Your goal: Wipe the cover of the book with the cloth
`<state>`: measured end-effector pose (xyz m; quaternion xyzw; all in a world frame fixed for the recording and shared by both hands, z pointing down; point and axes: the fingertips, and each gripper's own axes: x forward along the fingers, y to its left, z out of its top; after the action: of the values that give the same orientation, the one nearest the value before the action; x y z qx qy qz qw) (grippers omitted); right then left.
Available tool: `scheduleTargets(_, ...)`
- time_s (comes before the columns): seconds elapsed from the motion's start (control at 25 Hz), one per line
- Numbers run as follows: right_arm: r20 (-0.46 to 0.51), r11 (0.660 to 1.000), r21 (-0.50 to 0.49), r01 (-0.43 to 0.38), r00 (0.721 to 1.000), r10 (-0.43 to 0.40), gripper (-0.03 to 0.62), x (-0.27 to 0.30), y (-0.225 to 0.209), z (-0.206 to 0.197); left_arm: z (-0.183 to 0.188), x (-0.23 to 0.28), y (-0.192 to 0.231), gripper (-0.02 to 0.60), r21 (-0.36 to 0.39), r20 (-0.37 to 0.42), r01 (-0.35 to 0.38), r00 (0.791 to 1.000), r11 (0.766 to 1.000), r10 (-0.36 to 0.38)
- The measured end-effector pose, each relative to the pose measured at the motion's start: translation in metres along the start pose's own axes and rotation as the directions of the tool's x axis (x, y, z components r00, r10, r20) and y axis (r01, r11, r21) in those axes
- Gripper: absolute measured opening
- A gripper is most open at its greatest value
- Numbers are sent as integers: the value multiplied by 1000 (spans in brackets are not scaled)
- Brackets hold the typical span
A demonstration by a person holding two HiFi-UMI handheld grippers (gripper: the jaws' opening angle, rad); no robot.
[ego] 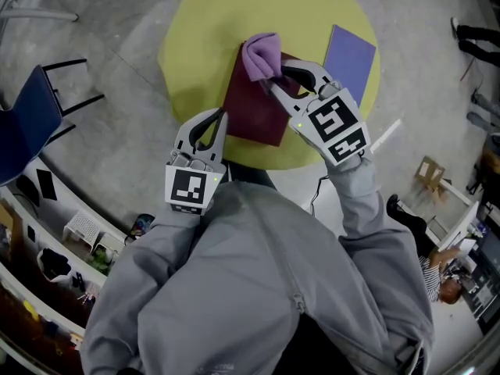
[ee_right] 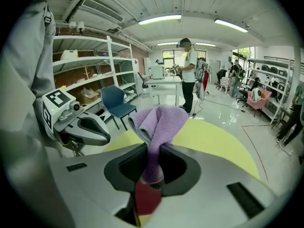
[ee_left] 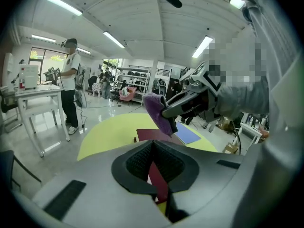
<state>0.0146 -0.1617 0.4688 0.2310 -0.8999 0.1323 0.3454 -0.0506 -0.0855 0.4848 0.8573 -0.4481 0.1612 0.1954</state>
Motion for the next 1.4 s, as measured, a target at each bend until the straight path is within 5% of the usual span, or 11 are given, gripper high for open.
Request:
scheduleTargets(0.4,-299,975,-196,-103,953,41,84,22,-9,-17,-37,6,-1,18,-3,-126,35,991,999,-35)
scheduleTargets(0.72,-449,937,-295,-187,893,37,84,42,-18,-19,-60,11,-9,18,-37,-248,97,963,995,-103)
scheduleTargets(0.92,-514,922,-319,-221,858,28,84,56,-20,-29,-77,14,-11,17,-48,-326,105,938,993,-115)
scheduleTargets(1.4,-588,933,-280,-228,809,21,84,51,-31,-55,-79,14,-11,17,-69,-317,68,944,995,-86)
